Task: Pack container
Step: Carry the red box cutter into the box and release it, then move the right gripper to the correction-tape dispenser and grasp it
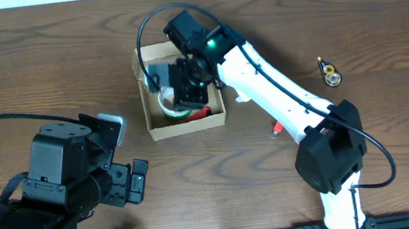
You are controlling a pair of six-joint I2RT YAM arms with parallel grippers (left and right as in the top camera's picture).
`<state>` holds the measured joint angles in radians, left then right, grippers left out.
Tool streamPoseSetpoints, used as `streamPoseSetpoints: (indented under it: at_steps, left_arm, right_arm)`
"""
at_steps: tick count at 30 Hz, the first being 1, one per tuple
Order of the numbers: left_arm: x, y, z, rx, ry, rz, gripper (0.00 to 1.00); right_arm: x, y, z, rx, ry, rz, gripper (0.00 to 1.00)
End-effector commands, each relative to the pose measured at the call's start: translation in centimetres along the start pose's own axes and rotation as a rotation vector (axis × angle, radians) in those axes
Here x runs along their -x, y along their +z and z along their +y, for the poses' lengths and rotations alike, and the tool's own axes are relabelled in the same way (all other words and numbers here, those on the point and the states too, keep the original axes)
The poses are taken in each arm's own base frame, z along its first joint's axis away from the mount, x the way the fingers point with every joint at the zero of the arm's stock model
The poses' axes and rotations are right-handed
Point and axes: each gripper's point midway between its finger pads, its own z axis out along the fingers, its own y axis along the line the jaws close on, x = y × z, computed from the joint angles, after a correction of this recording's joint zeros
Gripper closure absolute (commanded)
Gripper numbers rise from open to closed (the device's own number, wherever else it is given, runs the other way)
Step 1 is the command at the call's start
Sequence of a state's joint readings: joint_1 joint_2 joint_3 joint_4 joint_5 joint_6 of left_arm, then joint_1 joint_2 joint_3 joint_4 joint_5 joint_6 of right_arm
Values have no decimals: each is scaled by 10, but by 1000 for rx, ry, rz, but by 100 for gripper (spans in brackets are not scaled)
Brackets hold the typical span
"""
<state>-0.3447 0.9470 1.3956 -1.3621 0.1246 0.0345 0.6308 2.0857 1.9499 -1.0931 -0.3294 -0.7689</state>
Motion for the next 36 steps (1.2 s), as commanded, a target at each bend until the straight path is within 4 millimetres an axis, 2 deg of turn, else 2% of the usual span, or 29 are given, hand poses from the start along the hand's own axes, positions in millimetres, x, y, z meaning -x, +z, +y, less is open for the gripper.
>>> streamPoseSetpoints:
  at_steps: [1,2,5,10,14,20,25,31,36]
  left_arm:
    - [1,-2,0,2,13,-4,5]
    - [1,-2,0,2,13,-4,5]
    - [1,-2,0,2,13,-4,5]
    - [1,-2,0,2,13,-4,5]
    - [1,-2,0,2,13,-4,5]
    - [1,-2,0,2,13,-4,5]
    - [1,-2,0,2,13,-4,5]
    - [1,-2,0,2,13,-4,5]
    - [1,-2,0,2,13,-4,5]
  right_arm:
    - [-15,-46,-54,-233,221,32,34]
    - [-25,-55,-68,-281,284,41,32]
    - [-62,-75,-102,-371,470,58,18]
    - [-143,-104,-138,-436,776,85,11]
    - [-209,-117,-150,-458,969,116,2]
    - [-297,-117,-146,-453,1142,180,2]
    - [-337,-99,-135,-424,1182,205,3]
    - [-369,-79,-133,-453,1215,198,5]
    - [-390,-68,-124,-452,1249,206,4]
